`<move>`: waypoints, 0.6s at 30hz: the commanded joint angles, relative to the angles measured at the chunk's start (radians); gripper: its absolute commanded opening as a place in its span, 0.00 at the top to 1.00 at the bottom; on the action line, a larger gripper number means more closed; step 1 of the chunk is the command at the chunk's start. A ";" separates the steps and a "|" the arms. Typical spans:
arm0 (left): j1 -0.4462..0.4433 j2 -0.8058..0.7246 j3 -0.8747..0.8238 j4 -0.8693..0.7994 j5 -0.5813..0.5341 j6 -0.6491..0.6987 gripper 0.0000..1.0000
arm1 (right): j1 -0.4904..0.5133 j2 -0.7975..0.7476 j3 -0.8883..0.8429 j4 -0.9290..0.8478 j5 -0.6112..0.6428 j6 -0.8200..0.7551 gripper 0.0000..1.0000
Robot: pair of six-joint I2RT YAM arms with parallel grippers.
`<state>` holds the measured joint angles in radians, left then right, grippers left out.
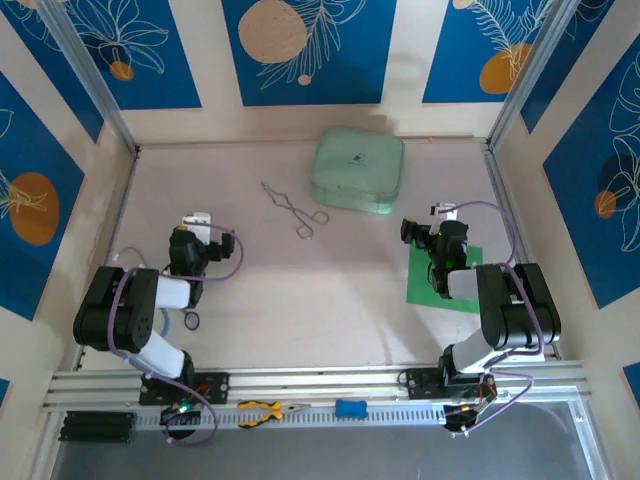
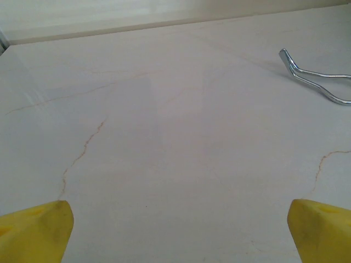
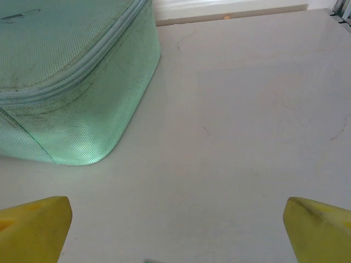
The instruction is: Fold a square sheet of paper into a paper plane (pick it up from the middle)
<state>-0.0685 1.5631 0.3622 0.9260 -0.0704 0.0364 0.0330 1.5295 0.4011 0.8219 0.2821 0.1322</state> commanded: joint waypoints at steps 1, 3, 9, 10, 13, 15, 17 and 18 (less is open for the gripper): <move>-0.004 0.000 0.014 0.006 0.023 0.017 0.00 | 0.006 -0.006 -0.007 0.032 0.018 0.004 0.01; -0.004 0.000 0.014 0.005 0.023 0.017 0.00 | 0.006 -0.006 -0.008 0.031 0.018 0.004 0.01; -0.004 0.001 0.016 0.005 0.023 0.017 0.00 | 0.002 -0.006 -0.006 0.026 0.011 0.007 0.01; -0.002 0.001 0.018 0.002 0.022 0.017 0.00 | -0.002 -0.005 -0.003 0.023 0.001 0.007 0.01; -0.002 0.002 0.018 0.001 0.024 0.016 0.00 | -0.002 -0.005 -0.006 0.025 -0.002 0.008 0.01; -0.001 0.002 0.019 0.001 0.024 0.015 0.00 | -0.013 -0.006 -0.007 0.024 -0.025 0.012 0.01; -0.002 0.002 0.018 -0.001 0.026 0.014 0.00 | -0.018 -0.006 -0.006 0.023 -0.033 0.014 0.01; -0.001 0.002 0.019 -0.002 0.027 0.014 0.00 | -0.018 -0.006 -0.005 0.022 -0.034 0.013 0.01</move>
<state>-0.0685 1.5631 0.3622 0.9230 -0.0704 0.0364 0.0219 1.5295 0.4011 0.8215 0.2657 0.1329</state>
